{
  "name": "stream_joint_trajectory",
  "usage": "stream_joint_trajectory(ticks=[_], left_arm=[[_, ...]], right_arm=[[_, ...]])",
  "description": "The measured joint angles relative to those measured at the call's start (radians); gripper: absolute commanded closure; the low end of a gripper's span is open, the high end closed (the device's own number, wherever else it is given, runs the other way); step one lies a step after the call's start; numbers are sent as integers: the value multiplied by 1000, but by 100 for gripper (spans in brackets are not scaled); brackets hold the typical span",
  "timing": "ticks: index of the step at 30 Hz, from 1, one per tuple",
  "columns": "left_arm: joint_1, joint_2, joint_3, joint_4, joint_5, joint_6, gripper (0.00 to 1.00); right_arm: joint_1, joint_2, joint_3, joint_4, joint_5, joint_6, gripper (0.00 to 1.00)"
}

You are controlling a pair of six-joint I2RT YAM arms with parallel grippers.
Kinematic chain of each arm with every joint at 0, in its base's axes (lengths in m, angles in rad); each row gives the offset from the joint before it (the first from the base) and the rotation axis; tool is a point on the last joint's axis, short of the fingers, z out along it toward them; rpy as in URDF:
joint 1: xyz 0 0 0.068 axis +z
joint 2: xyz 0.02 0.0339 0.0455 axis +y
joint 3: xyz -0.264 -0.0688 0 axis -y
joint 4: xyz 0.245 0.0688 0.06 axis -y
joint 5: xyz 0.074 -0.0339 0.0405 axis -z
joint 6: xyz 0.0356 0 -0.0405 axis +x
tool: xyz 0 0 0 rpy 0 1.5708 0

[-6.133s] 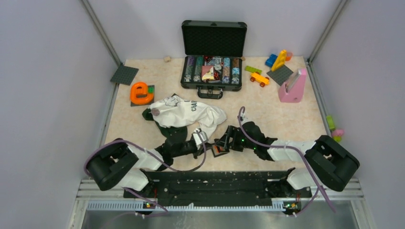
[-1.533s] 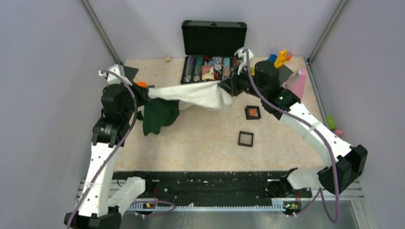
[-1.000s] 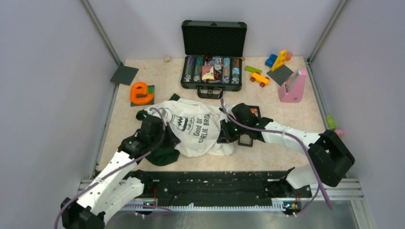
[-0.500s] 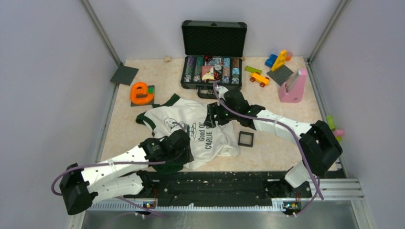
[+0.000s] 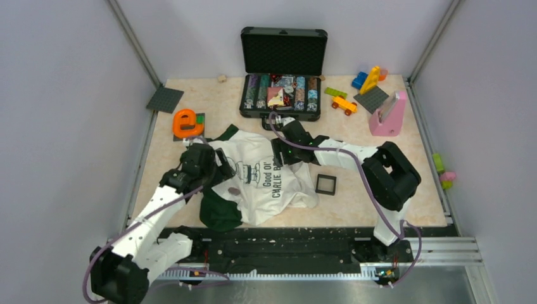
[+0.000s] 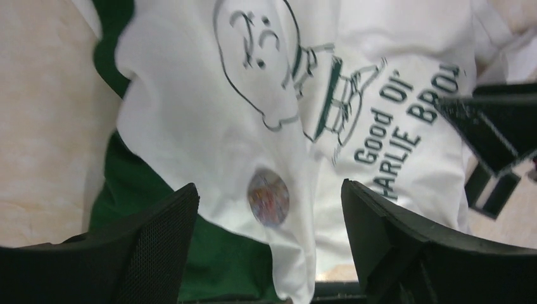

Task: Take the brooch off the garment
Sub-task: Flatten out the clothes at the center of the board.

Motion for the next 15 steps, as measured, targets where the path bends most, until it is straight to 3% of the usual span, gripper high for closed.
stream_joint_trajectory(ticks=[7, 8, 15], left_arm=[[243, 136, -18, 194, 27, 32, 17], [259, 140, -30, 217, 25, 30, 18], [273, 120, -99, 248, 33, 15, 19]], right_arm=[[0, 20, -7, -4, 34, 8, 96], [0, 20, -14, -2, 35, 5, 100], [-13, 14, -58, -12, 82, 14, 100]])
